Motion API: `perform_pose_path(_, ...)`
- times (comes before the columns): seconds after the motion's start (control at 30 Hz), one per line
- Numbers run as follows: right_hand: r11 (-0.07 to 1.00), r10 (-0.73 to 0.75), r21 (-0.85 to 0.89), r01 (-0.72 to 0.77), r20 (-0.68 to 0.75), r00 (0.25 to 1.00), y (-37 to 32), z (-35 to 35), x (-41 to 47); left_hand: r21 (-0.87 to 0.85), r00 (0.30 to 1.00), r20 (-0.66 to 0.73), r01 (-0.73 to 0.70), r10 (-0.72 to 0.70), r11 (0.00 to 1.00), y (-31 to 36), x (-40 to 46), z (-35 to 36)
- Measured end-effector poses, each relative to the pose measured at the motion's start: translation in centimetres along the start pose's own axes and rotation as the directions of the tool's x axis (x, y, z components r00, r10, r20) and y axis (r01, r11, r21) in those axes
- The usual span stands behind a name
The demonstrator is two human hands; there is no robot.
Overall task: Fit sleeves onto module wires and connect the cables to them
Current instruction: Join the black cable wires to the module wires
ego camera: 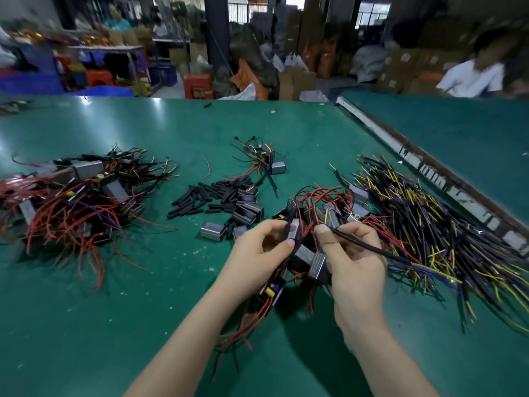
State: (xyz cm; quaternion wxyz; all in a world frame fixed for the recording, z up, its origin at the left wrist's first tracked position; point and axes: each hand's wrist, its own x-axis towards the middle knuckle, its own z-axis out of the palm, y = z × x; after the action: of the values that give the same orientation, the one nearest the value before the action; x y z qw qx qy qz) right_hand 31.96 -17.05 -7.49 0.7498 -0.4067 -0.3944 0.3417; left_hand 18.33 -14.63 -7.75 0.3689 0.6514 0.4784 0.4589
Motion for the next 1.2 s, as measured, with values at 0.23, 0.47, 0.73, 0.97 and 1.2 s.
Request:
perform_pose_path(0.23,0.998,-0.05,-0.039,0.057,0.153,0.987,-1.7,3.1,5.5,-0.094,0.996,-0.058,0.062,-0.068,0.994,-0.3,0.3,-0.7)
perform_pose_path(0.47,0.992,0.018,-0.129,0.008,0.195,0.981,0.5,2.2,4.5,-0.135,0.996,-0.061,0.057,-0.065,0.989,-0.1,0.7,-1.5)
perform_pose_path(0.73,0.976,0.219,-0.055,-0.213,0.158,0.963,0.2,2.7,4.0,-0.312,0.997,-0.054,0.031,-0.05,0.95,1.0,0.2,-1.2)
perform_pose_path(0.97,0.973,0.226,-0.034,-0.226,0.297,0.928,-0.3,2.4,4.0,-0.4,0.998,-0.067,-0.005,-0.024,0.916,1.2,0.0,-0.9)
perform_pose_path(1.2,0.98,0.197,-0.059,-0.189,0.376,0.905,-0.9,2.3,3.6,-0.37,0.996,-0.093,-0.046,0.013,0.928,1.0,-0.2,-1.0)
